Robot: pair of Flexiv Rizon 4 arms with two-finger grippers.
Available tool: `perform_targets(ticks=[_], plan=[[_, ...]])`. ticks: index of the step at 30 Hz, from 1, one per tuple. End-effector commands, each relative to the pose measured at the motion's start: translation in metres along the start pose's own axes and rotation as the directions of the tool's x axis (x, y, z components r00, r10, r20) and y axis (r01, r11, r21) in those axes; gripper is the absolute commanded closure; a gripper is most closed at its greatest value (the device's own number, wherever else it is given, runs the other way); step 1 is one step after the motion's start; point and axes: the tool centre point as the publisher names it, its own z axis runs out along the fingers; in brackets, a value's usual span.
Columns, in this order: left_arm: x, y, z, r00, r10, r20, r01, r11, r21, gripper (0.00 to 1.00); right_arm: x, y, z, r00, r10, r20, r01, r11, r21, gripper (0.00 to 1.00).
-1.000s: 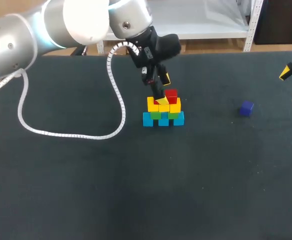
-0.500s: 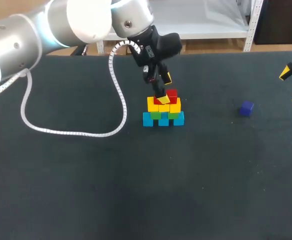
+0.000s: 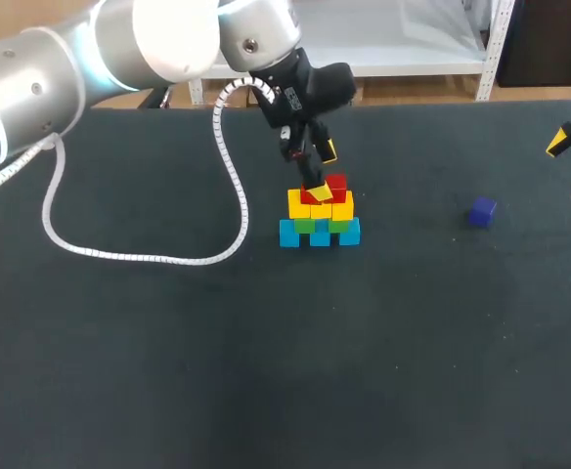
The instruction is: Place the blue cubes, place green cubes on the blue cubes, place the yellow cubes on the green cubes, then place the red cubes on the yellow cubes, and place purple cube on the red cubes.
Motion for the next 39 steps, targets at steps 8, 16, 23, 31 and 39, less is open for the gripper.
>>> perform_targets(ticks=[8,16,23,31,39], plan=[[0.0009,0.0067,0.0005,1.0,0.004,-0.006,-0.004,1.0,0.013,0.0,0.0003,-0.0005,0.0001,1.0,-0.001,0.002,0.001,1.0,0.0,0.0],[0.0011,0.0105,-0.0002,1.0,0.006,-0.01,-0.006,1.0,0.01,0.0,0.0003,-0.0005,0.0001,1.0,-0.001,0.002,0.001,1.0,0.0,0.0],[0.0004,0.0114,0.0007,1.0,0.006,-0.01,-0.006,1.0,0.014,0.0,0.0003,-0.0005,0.0001,1.0,-0.001,0.002,0.001,1.0,0.0,0.0],[0.0,0.013,0.0011,1.0,0.008,-0.01,-0.008,1.0,0.016,0.0,0.0003,-0.0005,0.0001,1.0,-0.001,0.002,0.001,1.0,0.0,0.0],[0.0004,0.014,0.0015,1.0,0.008,-0.012,-0.007,1.0,0.018,0.0,0.0003,-0.0005,0.0001,1.0,-0.001,0.002,0.001,1.0,0.0,0.0]])
